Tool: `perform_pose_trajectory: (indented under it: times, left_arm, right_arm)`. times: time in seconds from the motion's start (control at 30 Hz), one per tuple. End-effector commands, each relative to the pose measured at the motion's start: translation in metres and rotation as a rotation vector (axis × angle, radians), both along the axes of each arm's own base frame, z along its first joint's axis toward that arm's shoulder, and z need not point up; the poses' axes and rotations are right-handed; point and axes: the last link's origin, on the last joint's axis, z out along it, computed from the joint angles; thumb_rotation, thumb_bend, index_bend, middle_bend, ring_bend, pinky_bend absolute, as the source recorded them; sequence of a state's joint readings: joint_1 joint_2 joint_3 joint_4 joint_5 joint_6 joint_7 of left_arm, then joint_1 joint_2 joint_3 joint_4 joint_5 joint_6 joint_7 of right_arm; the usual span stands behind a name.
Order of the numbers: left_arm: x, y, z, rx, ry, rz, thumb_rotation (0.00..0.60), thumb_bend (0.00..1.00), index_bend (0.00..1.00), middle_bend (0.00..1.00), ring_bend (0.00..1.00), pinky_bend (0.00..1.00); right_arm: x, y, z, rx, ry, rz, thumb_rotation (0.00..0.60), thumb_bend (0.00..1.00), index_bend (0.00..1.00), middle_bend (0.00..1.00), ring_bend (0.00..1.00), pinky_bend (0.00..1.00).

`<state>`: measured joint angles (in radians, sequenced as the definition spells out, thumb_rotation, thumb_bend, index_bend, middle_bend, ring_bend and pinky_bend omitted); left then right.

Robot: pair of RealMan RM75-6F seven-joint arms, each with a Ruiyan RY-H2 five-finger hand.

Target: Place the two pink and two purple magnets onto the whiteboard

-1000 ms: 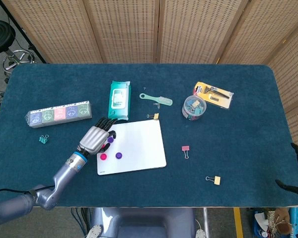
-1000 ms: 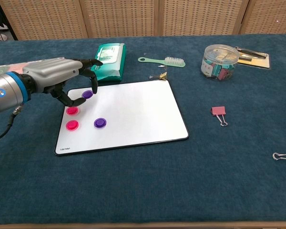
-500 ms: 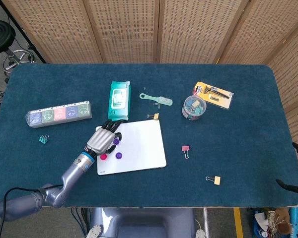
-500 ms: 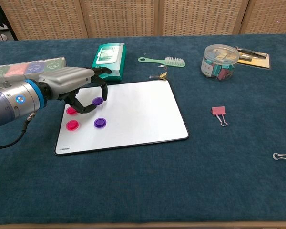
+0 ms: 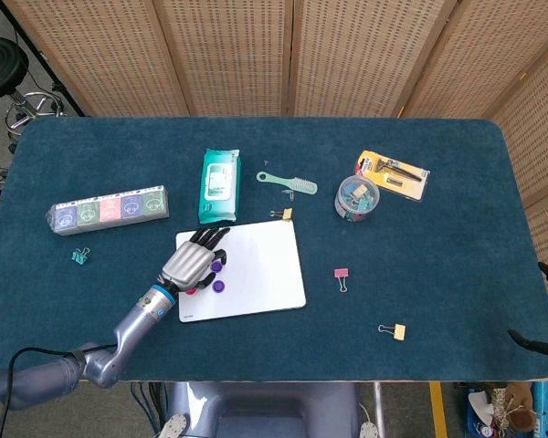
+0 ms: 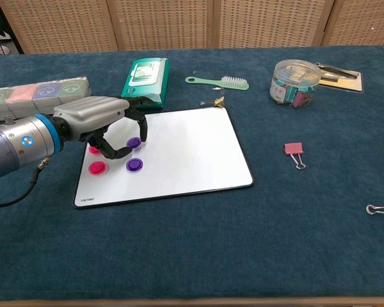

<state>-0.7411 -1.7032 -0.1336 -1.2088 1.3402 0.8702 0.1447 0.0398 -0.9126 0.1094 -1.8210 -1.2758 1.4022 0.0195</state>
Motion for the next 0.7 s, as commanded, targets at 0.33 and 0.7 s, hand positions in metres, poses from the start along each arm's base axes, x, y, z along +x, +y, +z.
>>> perform_pose_trajectory:
  times: [0.33, 0.7]
  left_arm:
    - [-0.0056, 0.0, -0.0004, 0.016, 0.026, 0.009, 0.6, 0.42, 0.71, 0.0, 0.0, 0.0]
    - [-0.0052, -0.0015, -0.0035, 0.011, 0.031, 0.008, 0.6, 0.42, 0.69, 0.0, 0.0, 0.0]
  right_arm:
    - [-0.0003, 0.0, 0.0005, -0.001, 0.0, 0.0, 0.6, 0.0, 0.0, 0.0, 0.0, 0.0]
    - [0.0002, 0.0003, 0.0002, 0.0, 0.0, 0.0, 0.6, 0.0, 0.0, 0.0, 0.0, 0.0]
